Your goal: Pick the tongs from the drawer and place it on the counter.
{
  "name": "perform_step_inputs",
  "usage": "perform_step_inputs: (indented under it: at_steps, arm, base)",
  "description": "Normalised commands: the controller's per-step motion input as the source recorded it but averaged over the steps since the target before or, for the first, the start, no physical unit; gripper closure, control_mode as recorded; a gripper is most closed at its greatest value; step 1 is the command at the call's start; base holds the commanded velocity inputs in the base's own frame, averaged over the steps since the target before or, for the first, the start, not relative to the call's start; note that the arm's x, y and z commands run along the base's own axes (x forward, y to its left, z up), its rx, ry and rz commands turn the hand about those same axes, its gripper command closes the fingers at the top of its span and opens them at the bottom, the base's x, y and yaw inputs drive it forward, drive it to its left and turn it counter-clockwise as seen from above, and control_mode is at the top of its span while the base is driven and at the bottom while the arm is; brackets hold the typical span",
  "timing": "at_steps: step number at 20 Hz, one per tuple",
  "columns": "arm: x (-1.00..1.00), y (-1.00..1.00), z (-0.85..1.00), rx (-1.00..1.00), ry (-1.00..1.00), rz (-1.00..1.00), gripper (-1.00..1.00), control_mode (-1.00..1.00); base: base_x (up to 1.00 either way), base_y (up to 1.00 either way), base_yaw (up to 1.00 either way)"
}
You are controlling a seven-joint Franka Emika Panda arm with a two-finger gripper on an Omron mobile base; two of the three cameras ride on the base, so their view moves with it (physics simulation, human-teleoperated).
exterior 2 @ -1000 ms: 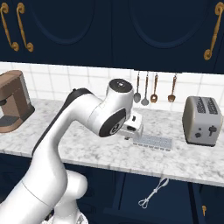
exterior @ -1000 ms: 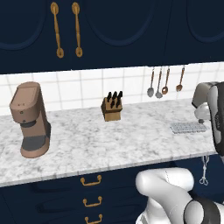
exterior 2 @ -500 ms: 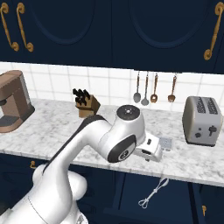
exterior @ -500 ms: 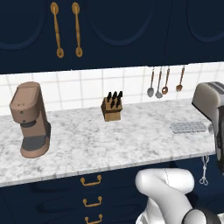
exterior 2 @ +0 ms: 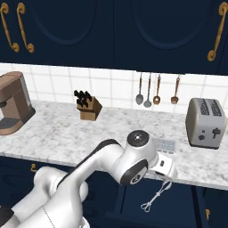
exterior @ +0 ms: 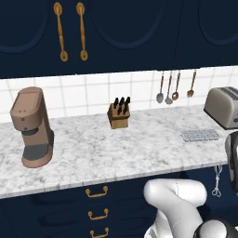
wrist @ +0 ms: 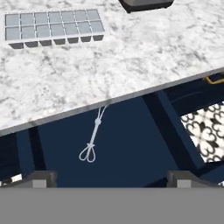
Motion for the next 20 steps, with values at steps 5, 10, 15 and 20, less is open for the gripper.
perform_step_inputs:
  at_steps: [5, 10, 15, 20]
  arm:
    - [0.00, -0.17, -0.37, 0.02, 0.00, 0.00, -1.00, -1.00]
    - [0.00, 0.00, -0.43, 0.00, 0.00, 0.00, -1.00, -1.00]
    - [0.00, 0.00, -0.47, 0.00, 0.00, 0.02, -1.00, -1.00]
    - [0.01, 0.01, -0.48, 0.00, 0.00, 0.05, -1.00, -1.00]
  base:
    - [0.00, 0.00, 0.00]
    - [0.00, 0.00, 0.00]
    - [0.00, 0.00, 0.00]
    - [0.00, 0.00, 0.00]
